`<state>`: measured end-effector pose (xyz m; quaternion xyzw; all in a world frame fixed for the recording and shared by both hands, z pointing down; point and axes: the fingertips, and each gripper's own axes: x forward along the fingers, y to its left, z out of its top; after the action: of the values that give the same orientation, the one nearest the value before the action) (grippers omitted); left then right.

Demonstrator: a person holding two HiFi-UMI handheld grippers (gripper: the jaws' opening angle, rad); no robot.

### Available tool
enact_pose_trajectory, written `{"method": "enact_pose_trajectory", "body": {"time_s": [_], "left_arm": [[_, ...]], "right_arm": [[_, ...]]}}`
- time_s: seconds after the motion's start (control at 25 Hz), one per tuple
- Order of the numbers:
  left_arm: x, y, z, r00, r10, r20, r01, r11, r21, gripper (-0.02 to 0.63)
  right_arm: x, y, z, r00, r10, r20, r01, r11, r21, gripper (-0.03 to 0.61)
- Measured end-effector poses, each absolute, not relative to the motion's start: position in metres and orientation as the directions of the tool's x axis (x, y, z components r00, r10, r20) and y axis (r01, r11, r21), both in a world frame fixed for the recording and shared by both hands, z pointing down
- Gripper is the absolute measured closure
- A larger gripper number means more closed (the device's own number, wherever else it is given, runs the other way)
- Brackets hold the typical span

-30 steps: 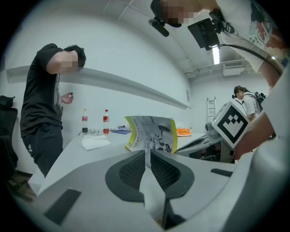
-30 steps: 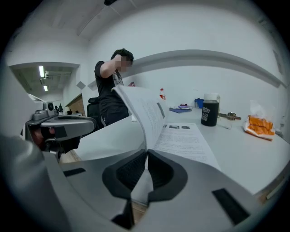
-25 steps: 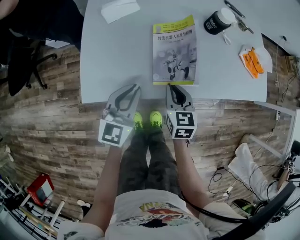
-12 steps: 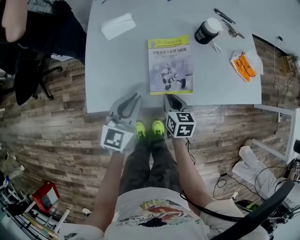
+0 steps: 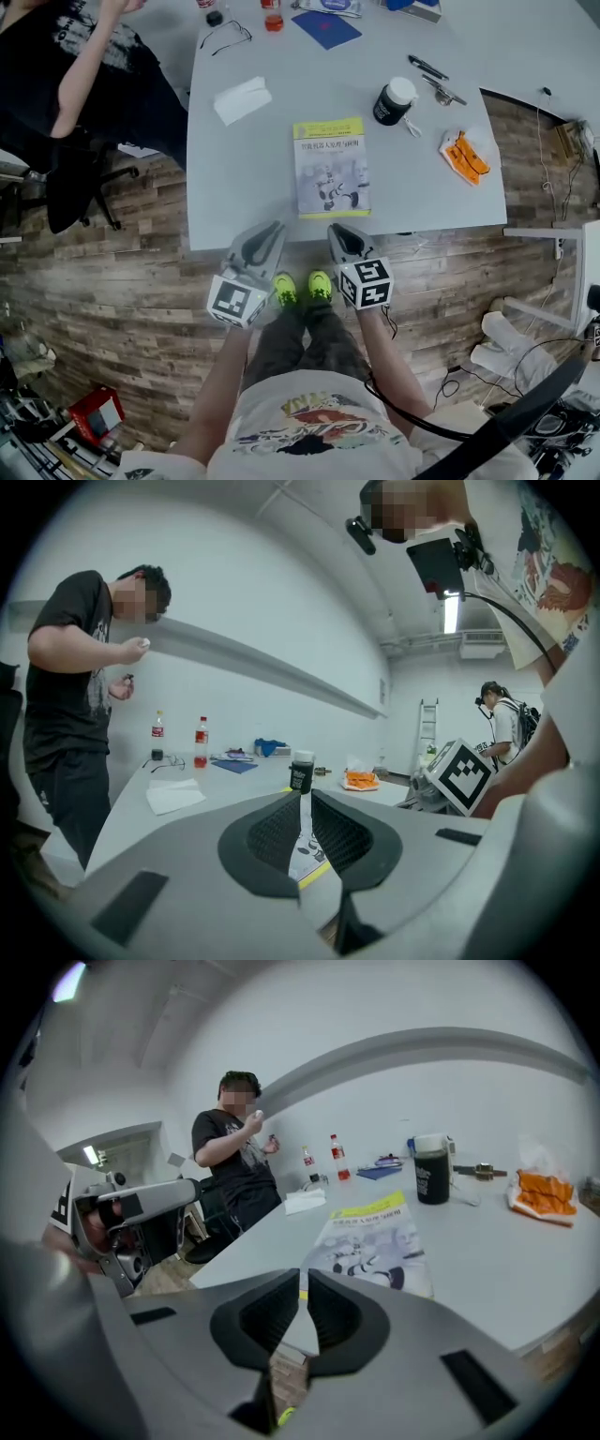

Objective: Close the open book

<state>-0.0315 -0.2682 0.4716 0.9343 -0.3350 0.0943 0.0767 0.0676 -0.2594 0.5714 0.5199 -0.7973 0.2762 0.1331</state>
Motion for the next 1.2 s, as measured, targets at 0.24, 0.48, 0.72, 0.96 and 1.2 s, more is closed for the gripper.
{"method": "enact_pose_trajectory", "body": {"time_s": [0.24,0.48,0.72,0.96,1.2], "left_arm": [[-0.03,-0.276,0.435,0.743,-0.643,0.186,-0.665,-0.742,0.088,0.598],[-0.025,-0.28,0.407,0.732,-0.663,0.154,-0.678,-0.731,0.079,0.598],[-0.014,-0.274,0.379,0.736,-0.667,0.114,-0.674,-0.737,0.046,0.598],[-0.006,-0.274,0.366,0.724,-0.683,0.099,-0.688,-0.724,0.044,0.6],[0.001,-0.267,0.357,0.726,-0.682,0.087,-0.687,-0.725,0.049,0.598]], "right_arm": [[0.05,-0.282,0.497,-0.504,-0.794,0.341,-0.862,0.439,-0.252,0.545],[0.041,-0.296,0.425,-0.544,-0.819,0.186,-0.838,0.518,-0.171,0.546],[0.045,-0.293,0.385,-0.562,-0.82,0.112,-0.826,0.547,-0.138,0.546],[0.056,-0.291,0.372,-0.562,-0.822,0.091,-0.826,0.55,-0.124,0.546],[0.056,-0.284,0.363,-0.571,-0.818,0.071,-0.819,0.562,-0.114,0.548]]}}
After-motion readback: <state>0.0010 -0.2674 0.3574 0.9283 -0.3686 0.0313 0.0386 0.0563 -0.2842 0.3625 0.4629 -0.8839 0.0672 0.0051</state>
